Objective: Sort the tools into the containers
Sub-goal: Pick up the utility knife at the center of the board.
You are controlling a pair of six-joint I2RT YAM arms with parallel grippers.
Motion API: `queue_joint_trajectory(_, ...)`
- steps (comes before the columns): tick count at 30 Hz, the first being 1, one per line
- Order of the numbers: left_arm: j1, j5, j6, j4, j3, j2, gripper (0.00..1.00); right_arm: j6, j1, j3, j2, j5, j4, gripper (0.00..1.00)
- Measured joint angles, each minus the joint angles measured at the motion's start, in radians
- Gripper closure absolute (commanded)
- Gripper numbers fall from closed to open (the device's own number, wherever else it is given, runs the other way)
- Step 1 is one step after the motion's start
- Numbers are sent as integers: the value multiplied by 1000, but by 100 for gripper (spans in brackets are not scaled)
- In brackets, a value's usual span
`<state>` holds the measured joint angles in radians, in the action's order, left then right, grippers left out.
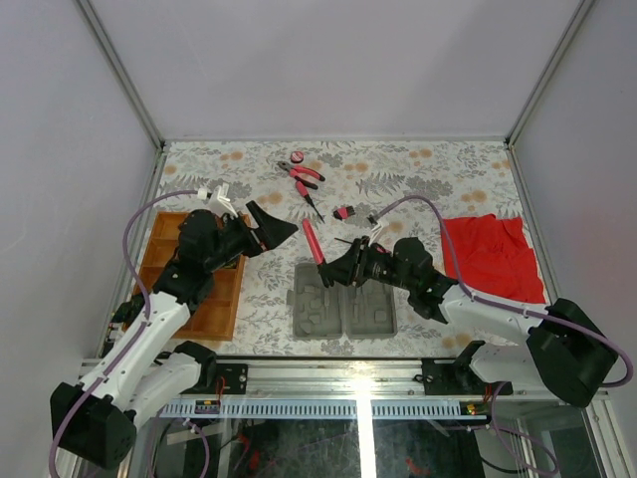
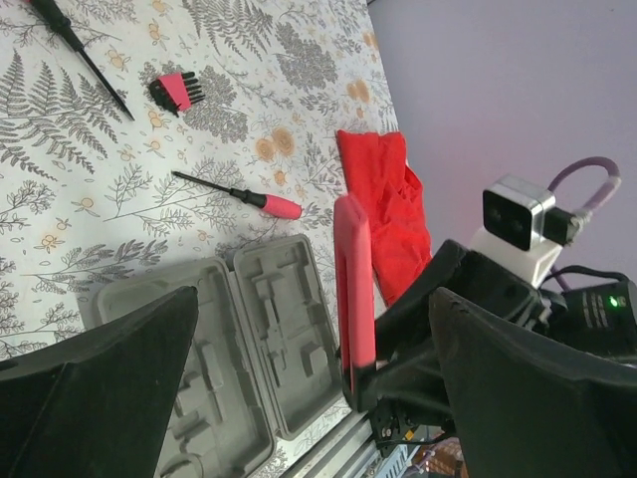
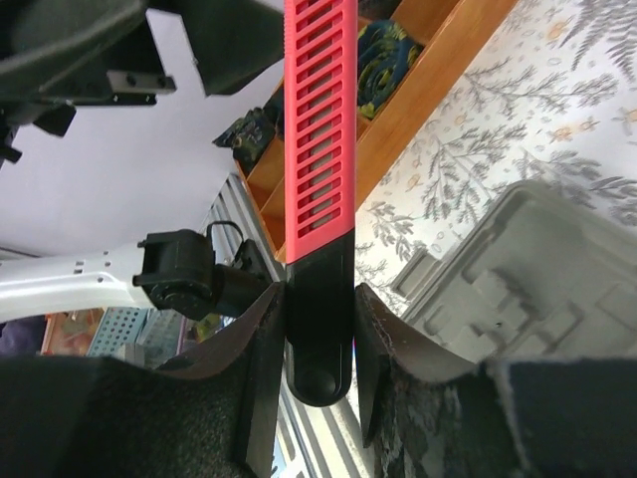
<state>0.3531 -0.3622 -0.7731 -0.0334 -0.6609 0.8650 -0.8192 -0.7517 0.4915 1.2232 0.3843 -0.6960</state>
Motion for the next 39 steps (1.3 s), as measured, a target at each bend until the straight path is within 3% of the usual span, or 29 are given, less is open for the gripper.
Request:
queue_joint_trajectory(9,34,2,1,24,0,53,14,53,-135,42,1,-145,93,100)
queue_joint_trajectory(16,61,1,1,39,4,77,20,183,-267,140,1,-414,274,100)
queue_joint_trajectory(23,67,-6,-2,53,17,77,33,292,-361,191,33,-637,379,100)
queue_joint_trajectory(39,67,-54,-21,108,55,92,44,448,-494,285,93,-927,450,100)
